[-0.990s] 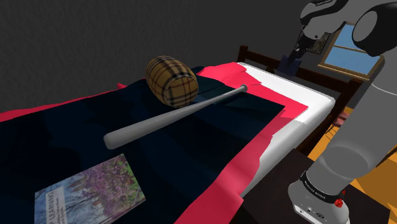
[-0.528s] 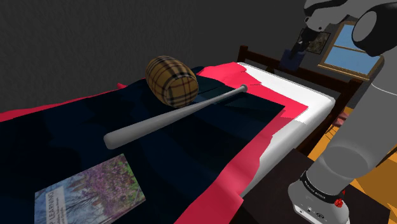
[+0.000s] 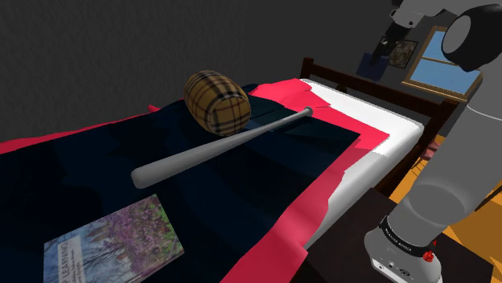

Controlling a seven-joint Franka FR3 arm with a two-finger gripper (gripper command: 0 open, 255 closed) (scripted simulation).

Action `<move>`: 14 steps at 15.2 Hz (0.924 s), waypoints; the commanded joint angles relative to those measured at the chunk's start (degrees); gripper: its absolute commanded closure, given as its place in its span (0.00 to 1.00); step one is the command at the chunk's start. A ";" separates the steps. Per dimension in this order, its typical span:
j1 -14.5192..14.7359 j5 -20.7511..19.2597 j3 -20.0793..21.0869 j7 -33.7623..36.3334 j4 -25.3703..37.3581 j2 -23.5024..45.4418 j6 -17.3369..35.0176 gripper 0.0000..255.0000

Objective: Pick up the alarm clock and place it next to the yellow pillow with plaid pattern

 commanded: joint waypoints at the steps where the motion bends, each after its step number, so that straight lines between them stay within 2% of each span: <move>1: -0.38 0.55 -0.15 -0.04 2.25 0.74 -1.82 1.00; 6: -1.54 2.02 -0.51 -0.13 7.91 2.59 -6.36 1.00; 14: 5.99 -1.85 4.12 11.38 5.84 0.48 -3.21 1.00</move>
